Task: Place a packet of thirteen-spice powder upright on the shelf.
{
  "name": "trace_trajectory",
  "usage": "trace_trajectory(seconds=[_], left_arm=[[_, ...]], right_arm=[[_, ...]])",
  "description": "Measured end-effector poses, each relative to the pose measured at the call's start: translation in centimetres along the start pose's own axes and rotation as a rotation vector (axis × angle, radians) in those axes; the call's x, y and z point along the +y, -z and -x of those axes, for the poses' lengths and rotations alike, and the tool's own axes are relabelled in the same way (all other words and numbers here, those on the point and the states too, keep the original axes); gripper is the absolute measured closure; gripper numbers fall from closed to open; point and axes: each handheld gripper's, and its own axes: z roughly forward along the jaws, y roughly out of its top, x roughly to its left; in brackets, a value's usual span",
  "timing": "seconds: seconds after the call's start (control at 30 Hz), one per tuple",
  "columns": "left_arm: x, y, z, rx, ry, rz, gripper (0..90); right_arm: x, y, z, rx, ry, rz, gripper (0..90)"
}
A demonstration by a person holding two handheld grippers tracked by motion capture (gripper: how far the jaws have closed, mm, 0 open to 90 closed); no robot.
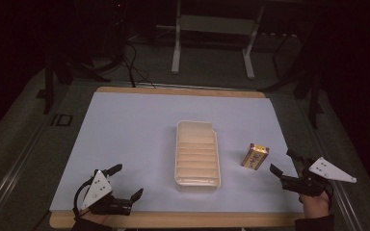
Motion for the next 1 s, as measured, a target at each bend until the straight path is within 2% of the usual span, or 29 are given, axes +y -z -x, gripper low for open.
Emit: trace_trajectory(seconds=[0.1, 0.13, 0.23, 0.27, 0.33, 0.43, 0.53, 0.67, 0.7, 0.73, 0.77, 0.8, 0.9, 0.93, 0.97, 1.0], left_arm=[[0.0, 0.0, 0.0, 0.001, -0.001, -0.002, 0.0], [0.0, 0.0, 0.0, 0.003, -0.002, -0.004, 0.0], [0.0, 0.0, 0.0, 0.004, -0.004, -0.004, 0.0], [0.0, 0.0, 0.0, 0.004, -0.004, -0.004, 0.0], [0.0, 0.0, 0.0, 0.004, -0.004, -0.006, 0.0], [0.0, -0.1, 0.0, 0.007, -0.003, -0.008, 0.0], [0.0, -0.1, 0.0, 0.000, -0.002, -0.010, 0.0], [0.1, -0.2, 0.1, -0.018, -0.002, -0.011, 0.0], [0.1, -0.2, 0.1, -0.018, -0.006, -0.016, 0.0], [0.1, -0.2, 0.2, -0.016, -0.010, -0.017, 0.0], [0.1, -0.2, 0.2, -0.016, -0.010, -0.017, 0.0], [0.1, -0.2, 0.3, -0.015, -0.012, -0.016, 0.0], [0.1, -0.3, 0.3, -0.021, -0.007, -0.020, 0.0], [0.1, -0.3, 0.3, -0.021, -0.007, -0.020, 0.0], [0.1, -0.3, 0.3, -0.023, -0.012, -0.027, 0.0], [0.1, -0.3, 0.3, -0.023, -0.012, -0.027, 0.0]], right_arm=[[-0.1, 0.1, 0.3, -0.027, -0.005, -0.009, 13.7], [-0.2, 0.1, 0.5, -0.069, -0.013, -0.023, 13.7], [-0.3, 0.2, 0.7, -0.080, -0.013, -0.020, 13.7], [-0.3, 0.2, 0.6, -0.098, -0.005, -0.027, 13.7], [-0.3, 0.2, 0.7, -0.096, 0.000, -0.027, 13.9], [-0.4, -0.1, 0.7, -0.116, 0.021, -0.061, 14.1], [-0.5, -0.4, 0.8, -0.119, -0.001, -0.076, 14.1], [-0.8, -1.6, 1.1, -0.139, -0.038, -0.174, 14.1], [-0.8, -1.6, 1.1, -0.139, -0.038, -0.174, 14.1], [-1.0, -2.1, 1.4, -0.160, -0.045, -0.229, 14.1], [-1.0, -2.1, 1.4, -0.160, -0.045, -0.229, 14.1], [-1.4, -2.4, 1.7, -0.176, -0.071, -0.296, 14.1], [-2.2, -2.8, 2.2, -0.190, -0.130, -0.398, 14.1], [-2.2, -2.8, 2.2, -0.190, -0.130, -0.398, 14.1], [-2.7, -2.9, 2.4, -0.206, -0.150, -0.468, 14.2], [-2.7, -2.9, 2.4, -0.206, -0.150, -0.468, 14.2]])
